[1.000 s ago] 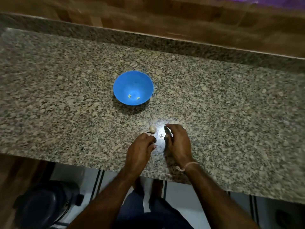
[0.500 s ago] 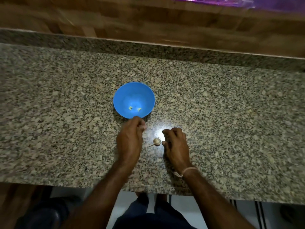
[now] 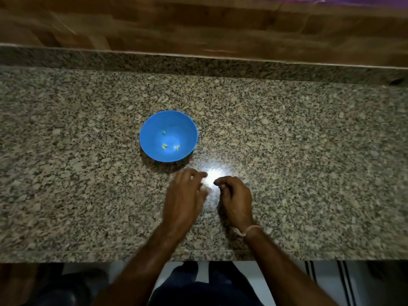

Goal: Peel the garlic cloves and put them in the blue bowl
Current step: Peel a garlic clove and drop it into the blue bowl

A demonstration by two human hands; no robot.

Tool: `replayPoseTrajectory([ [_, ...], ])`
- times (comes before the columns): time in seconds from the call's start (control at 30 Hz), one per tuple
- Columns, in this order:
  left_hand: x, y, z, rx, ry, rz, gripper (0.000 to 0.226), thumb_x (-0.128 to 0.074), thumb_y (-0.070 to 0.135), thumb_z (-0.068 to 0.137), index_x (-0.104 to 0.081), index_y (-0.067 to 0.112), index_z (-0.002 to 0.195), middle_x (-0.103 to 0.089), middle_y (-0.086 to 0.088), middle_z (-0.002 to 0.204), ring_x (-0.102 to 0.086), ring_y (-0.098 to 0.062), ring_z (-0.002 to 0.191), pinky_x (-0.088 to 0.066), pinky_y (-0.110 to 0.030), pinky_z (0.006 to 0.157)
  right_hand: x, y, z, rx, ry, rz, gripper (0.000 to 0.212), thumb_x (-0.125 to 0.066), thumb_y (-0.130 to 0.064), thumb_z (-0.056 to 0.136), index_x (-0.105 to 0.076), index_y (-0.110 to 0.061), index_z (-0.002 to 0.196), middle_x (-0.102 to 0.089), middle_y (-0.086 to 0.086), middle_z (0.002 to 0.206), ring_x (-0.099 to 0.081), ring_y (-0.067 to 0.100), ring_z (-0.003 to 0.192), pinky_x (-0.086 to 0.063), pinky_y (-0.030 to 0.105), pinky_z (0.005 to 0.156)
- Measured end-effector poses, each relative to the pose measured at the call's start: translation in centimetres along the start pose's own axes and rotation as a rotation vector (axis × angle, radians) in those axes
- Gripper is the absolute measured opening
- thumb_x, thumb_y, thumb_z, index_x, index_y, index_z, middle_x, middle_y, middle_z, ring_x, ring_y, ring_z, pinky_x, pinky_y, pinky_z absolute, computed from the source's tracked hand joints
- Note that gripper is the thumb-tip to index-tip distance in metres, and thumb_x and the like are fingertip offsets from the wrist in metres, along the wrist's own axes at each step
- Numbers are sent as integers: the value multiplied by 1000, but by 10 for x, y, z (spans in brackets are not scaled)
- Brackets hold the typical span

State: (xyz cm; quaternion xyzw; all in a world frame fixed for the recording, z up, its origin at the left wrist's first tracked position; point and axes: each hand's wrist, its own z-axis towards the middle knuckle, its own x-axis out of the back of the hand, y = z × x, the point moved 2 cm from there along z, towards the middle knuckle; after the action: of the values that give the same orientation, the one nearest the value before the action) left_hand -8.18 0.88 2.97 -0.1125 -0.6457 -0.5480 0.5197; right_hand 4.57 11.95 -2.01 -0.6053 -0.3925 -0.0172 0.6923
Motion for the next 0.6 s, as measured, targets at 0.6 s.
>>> replayPoseTrajectory([
  [0.6, -42, 53, -17, 894, 73, -1648, 41, -61, 13, 88, -67, 10, 128, -68, -20, 132, -69, -23, 117, -55, -28, 101, 63, -30, -1, -54, -334, 526, 26, -80, -7, 90, -79, -15, 115, -77, -4, 109, -73, 14, 101, -62, 37, 90],
])
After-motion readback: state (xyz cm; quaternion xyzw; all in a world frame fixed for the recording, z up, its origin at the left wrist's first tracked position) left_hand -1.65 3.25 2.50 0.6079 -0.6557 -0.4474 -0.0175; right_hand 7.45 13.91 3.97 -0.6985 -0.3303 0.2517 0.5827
